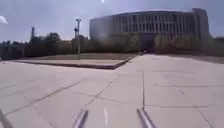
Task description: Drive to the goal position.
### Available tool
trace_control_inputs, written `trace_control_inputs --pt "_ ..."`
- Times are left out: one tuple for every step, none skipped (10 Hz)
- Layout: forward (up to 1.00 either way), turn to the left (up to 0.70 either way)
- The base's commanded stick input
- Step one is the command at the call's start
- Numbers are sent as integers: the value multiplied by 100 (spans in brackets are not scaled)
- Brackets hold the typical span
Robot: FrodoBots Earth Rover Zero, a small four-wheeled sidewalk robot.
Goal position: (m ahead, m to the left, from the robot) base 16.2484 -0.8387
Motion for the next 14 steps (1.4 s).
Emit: trace_control_inputs --pt "70 -35" --pt "70 -35" --pt "70 -35" --pt "70 -35" --pt "70 -35" --pt "70 -35" --pt "70 -35" --pt "70 -35" --pt "70 -17" --pt "70 -1" --pt "70 0" --pt "70 0" --pt "70 0" --pt "70 0"
